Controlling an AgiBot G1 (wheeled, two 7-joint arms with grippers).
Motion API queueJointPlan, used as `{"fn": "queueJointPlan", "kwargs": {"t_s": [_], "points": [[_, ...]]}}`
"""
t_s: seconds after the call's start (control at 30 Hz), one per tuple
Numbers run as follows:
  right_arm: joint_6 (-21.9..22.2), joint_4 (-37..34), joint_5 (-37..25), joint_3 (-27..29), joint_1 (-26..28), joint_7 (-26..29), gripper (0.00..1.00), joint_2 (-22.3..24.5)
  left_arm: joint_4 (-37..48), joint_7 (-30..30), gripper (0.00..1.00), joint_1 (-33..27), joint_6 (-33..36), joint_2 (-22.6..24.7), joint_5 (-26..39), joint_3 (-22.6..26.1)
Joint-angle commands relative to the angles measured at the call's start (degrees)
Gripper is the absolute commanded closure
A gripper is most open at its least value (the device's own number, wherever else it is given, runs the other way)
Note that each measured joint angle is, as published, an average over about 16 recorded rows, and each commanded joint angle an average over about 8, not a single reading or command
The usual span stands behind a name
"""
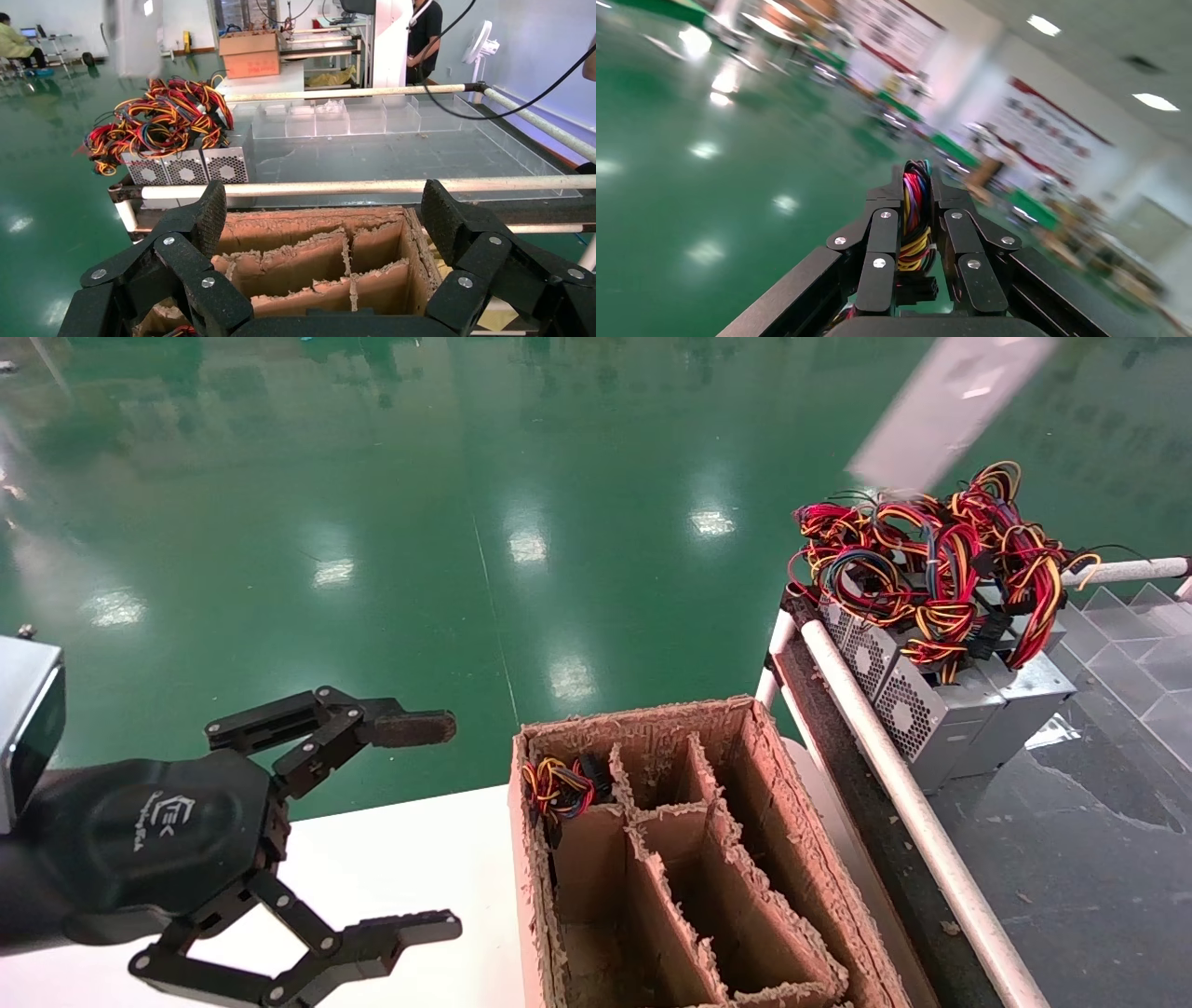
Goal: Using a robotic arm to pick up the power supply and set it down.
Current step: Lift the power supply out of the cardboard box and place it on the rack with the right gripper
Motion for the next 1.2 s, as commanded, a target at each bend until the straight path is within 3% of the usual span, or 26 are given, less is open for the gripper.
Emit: {"fn": "queueJointPlan", "kwargs": {"t_s": [0.03, 0.33, 0.67, 0.93, 1.2], "points": [[1.84, -0.94, -0.88, -0.27, 1.8, -0.83, 1.0, 1.28, 0.0, 0.0, 0.0, 0.0, 0.0, 0.0, 0.0, 0.0], [2.44, -5.55, -4.53, -2.27, 5.61, -2.17, 1.0, 9.02, 0.0, 0.0, 0.0, 0.0, 0.0, 0.0, 0.0, 0.01], [-2.9, -10.5, -6.45, -3.55, 2.22, -3.19, 1.0, 15.88, 0.0, 0.01, 0.0, 0.0, -0.01, -0.01, -0.01, 0.01], [-7.34, -13.78, -6.07, -3.13, -3.39, -4.54, 1.0, 17.54, 0.0, 0.01, 0.0, 0.0, -0.01, -0.01, -0.01, 0.02], [-9.21, -15.28, -5.23, -2.25, -8.3, -5.15, 1.0, 16.1, 0.0, 0.01, 0.0, -0.01, -0.01, -0.01, -0.02, 0.02]]}}
